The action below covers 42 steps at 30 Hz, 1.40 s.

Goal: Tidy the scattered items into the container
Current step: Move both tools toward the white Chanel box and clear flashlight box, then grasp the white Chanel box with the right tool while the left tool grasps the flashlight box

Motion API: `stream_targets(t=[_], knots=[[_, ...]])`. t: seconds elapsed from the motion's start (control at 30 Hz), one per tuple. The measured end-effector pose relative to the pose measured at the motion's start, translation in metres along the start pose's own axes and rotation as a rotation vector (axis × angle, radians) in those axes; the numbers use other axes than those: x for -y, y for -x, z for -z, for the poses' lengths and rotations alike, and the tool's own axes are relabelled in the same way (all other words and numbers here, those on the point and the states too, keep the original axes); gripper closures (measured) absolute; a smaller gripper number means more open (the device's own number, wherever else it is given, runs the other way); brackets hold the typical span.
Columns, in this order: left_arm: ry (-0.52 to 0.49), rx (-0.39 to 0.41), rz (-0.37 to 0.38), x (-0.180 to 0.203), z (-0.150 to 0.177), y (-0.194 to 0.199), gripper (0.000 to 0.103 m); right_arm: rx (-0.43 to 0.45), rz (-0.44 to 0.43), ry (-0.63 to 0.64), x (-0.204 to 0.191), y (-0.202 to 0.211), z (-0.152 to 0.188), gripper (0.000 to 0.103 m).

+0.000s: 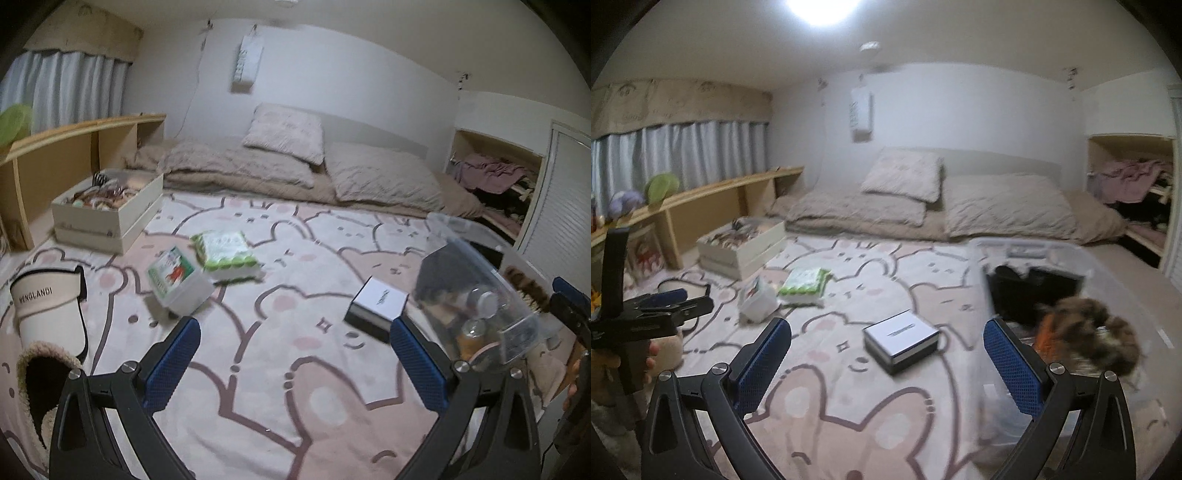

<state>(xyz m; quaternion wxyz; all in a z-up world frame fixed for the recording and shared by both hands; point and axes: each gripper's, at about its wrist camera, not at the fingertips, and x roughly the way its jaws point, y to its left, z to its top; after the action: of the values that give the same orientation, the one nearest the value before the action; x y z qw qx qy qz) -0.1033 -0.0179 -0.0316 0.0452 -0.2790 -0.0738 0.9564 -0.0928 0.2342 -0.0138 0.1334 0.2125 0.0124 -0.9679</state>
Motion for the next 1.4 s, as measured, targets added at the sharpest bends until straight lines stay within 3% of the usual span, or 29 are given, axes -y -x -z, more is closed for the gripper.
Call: stream_targets(t=[0.2, 0.43, 0.67, 0.8, 1.03, 1.17, 1.27, 1.4], knots=[[0.066, -0.047, -0.018, -0.033, 0.009, -0.035, 0.0, -0.121, -0.029, 0.028, -0.023, -0.058, 0.015, 0.0], [0.088, -0.101, 0.046, -0.052, 0.007, -0.088, 0.0, -0.257, -0.075, 0.106, -0.044, -0.125, 0.028, 0.0], [0.074, -0.099, -0.1, -0.067, -0.004, -0.134, 0.0, -0.314, -0.014, 0.124, -0.034, -0.184, 0.036, 0.0], [0.109, -0.047, -0.27, -0.084, -0.009, -0.152, 0.0, -0.331, 0.049, 0.115, -0.021, -0.212, 0.036, 0.0], [0.182, -0.062, -0.311, -0.112, -0.01, -0.184, 0.0, -0.282, 0.139, 0.035, 0.008, -0.242, 0.012, 0.0], [0.191, -0.074, -0.321, -0.116, -0.013, -0.196, 0.0, -0.254, 0.234, 0.096, 0.014, -0.267, -0.002, 0.0], [0.218, -0.085, -0.314, -0.124, -0.012, -0.202, 0.0, -0.274, 0.268, 0.141, 0.016, -0.29, -0.005, 0.0], [0.259, -0.105, -0.327, -0.136, -0.009, -0.208, 0.0, -0.333, 0.246, 0.099, 0.027, -0.317, -0.005, 0.0]])
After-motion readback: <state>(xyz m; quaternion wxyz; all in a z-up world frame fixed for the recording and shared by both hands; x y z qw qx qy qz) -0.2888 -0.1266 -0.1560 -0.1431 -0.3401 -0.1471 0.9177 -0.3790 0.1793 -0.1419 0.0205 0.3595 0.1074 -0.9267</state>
